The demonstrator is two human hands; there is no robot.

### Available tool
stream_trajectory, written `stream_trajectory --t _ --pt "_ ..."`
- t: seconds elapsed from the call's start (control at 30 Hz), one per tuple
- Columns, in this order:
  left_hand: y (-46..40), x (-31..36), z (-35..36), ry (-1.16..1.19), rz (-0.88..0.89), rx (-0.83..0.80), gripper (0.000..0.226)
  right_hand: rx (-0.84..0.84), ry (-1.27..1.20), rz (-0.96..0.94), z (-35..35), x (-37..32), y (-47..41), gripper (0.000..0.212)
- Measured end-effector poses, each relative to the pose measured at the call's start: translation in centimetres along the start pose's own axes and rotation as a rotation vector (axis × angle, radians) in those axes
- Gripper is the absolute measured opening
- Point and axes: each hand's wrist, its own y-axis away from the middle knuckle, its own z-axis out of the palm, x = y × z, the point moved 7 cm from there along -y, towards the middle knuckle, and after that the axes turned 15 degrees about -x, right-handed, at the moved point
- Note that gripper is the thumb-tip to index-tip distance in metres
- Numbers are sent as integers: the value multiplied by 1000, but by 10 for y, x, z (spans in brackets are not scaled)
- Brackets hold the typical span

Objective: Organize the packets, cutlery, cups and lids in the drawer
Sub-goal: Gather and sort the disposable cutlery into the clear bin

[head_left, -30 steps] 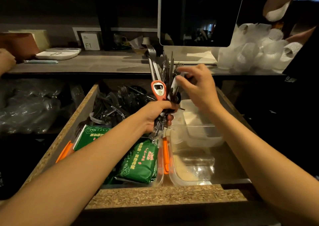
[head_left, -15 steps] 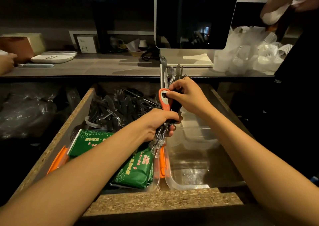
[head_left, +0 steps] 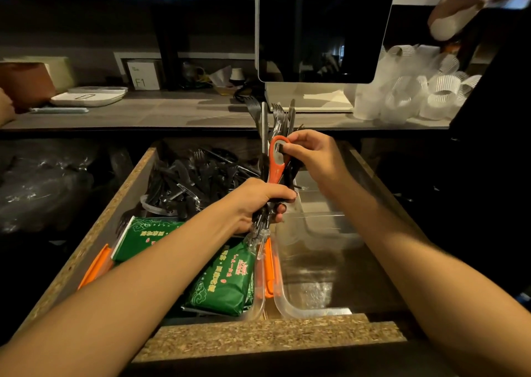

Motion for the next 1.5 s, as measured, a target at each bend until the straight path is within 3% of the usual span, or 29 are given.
stream_trajectory --t 0.1,0.23,0.33,0.47,0.57,0.6,0.73,0.8,0.87,0.97,1.03,1.2,1.27,1.37,1.5 --pt "-1 1 -3 6 18 13 13 86 -34 -36 -8 -5 1 18" --pt "-3 1 -5 48 5 32 7 212 -241 97 -16 6 3 18" --pt "-4 0 -7 72 5 46 8 229 -238 128 -15 7 5 19" --pt "-5 2 -10 68 22 56 14 226 91 69 -19 -6 1 16" --pt "-4 3 -13 73 24 73 15 319 370 -33 -27 -24 2 14" --pt "-4 3 -15 93 23 77 15 367 273 -18 -32 -22 5 14" --pt "-5 4 -24 207 45 87 16 506 -525 208 -40 13 19 11" --pt "-5 5 -27 225 59 82 17 525 -712 342 -35 24 25 5" --pt "-5 7 -28 235 78 66 14 430 -737 491 -26 33 28 9" --pt "-4 9 -27 259 102 48 13 202 -576 710 -12 47 31 19" --pt "-4 10 -26 280 113 51 13 155 -487 769 -16 59 33 28" --pt "0 14 -24 358 116 -11 12 -80 -429 648 -7 53 22 47" --pt "2 15 -20 356 112 -58 12 -136 -384 577 5 44 16 45" --pt "2 14 -10 265 83 -102 13 -86 -206 437 11 29 7 27" --pt "0 11 -10 217 78 -65 12 -36 -112 411 12 27 9 24"
